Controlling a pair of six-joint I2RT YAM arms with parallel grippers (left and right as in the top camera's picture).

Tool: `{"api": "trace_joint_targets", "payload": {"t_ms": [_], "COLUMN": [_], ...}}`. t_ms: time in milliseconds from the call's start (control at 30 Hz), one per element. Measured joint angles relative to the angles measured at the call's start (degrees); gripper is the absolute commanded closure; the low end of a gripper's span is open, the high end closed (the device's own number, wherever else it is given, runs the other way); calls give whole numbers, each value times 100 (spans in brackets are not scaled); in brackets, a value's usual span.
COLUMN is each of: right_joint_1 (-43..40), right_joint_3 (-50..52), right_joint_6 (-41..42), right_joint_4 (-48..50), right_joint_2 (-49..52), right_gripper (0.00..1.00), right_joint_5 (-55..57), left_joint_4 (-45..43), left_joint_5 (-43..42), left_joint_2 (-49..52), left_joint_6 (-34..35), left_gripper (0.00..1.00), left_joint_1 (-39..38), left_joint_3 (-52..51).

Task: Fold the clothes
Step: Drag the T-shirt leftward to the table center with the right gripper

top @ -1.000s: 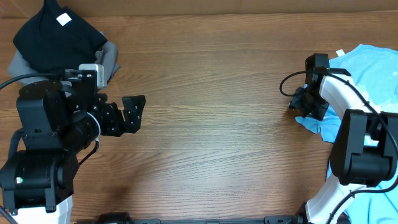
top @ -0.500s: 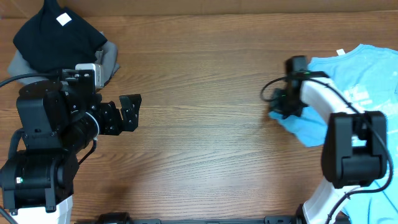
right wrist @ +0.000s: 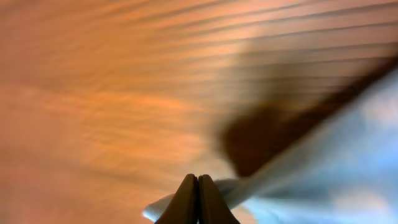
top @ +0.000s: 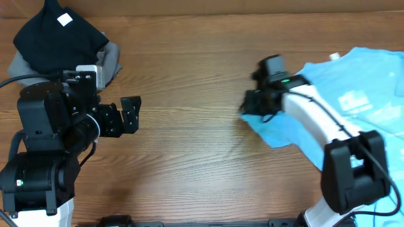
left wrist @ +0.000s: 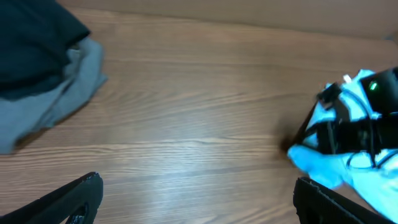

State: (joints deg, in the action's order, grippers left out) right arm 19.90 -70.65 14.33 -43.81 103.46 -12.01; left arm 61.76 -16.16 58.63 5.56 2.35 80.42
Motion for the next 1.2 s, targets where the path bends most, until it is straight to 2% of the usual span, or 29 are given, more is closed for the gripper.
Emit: {"api": "trace_joint_targets", "payload": {"t_ms": [167,233,267,300,400,500,667,900,1033,1200], "right_joint_1": [2031,2802,3086,3311,3615,3423,2553,973,173,-485], "right_joint_3": [0,0,0,2,0,0,-94,-374,-398,-400], "right_joint_6": [-15,61,114,173,313,411,555,1023,1141,1209], "right_joint_4": [496,623,660,680,501,234,-31,-267,-527,-979], "right_joint_2": [0,0,-2,-2,-11,-122,-903,-2702,-3545,-4334], "right_gripper": [96,87,75,69,60,55,50,48,45,41], "right_joint_5": [-101,-4,72,179,601,944,1246,1401,1458,1478], "left_joint_4": [87,85,85,83,31,15,46,-103,-463,-925], "left_joint_5": [315,367,389,404,426,304,-48,-184,-136,195], "left_joint_2": [2,2,2,2,0,50,529,1882,2865,4092], "left_joint_6": [-11,-17,-17,-17,-17,-33,-219,-632,-894,-1043], "left_gripper": [0,0,0,0,0,0,0,2,8,24], "left_joint_1": [2,2,2,2,0,0,-201,-1447,-2356,-3058], "left_joint_3": [109,208,254,297,354,363,378,387,396,396]}}
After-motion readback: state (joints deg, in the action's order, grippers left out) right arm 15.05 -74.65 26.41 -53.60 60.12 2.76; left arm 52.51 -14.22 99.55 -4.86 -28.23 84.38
